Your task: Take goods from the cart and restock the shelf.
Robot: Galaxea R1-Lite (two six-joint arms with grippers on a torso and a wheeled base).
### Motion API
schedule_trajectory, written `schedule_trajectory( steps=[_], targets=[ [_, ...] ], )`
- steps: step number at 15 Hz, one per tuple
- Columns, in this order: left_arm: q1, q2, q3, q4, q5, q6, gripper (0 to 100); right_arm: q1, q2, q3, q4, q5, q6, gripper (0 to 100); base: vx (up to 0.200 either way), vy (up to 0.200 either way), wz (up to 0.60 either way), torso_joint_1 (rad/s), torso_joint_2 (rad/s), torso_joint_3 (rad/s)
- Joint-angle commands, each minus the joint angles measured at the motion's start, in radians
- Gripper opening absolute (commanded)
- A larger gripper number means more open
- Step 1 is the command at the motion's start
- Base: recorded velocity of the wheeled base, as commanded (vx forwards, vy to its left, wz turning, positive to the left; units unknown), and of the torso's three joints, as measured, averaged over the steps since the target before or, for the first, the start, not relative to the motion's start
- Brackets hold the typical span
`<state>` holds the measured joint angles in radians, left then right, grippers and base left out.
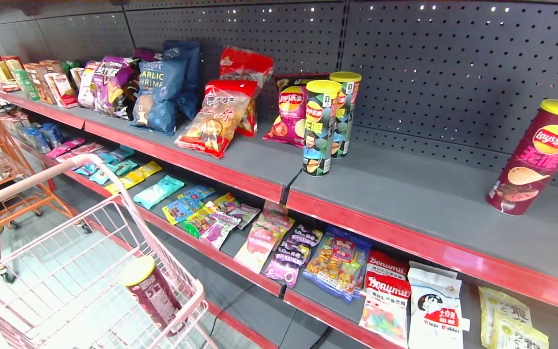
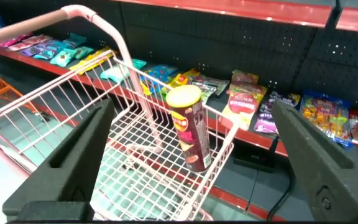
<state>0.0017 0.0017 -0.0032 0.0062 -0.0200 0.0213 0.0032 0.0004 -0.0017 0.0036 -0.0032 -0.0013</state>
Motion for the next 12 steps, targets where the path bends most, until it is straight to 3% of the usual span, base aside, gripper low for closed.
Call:
schedule_trajectory(
  steps=[1,12],
  targets=[
    [0.000,0.001,0.000,0.001,0.000,0.000,100,0.000,0.000,0.000,-0.001,0.000,0.000,100,0.000,0.000,0.00,-0.149,0.38,0.227],
    [0.000,0.001,0.000,0.001,0.000,0.000,100,-0.002,0.000,0.000,-0.001,0.000,0.000,100,0.000,0.000,0.00,-0.185,0.51,0.319]
  ],
)
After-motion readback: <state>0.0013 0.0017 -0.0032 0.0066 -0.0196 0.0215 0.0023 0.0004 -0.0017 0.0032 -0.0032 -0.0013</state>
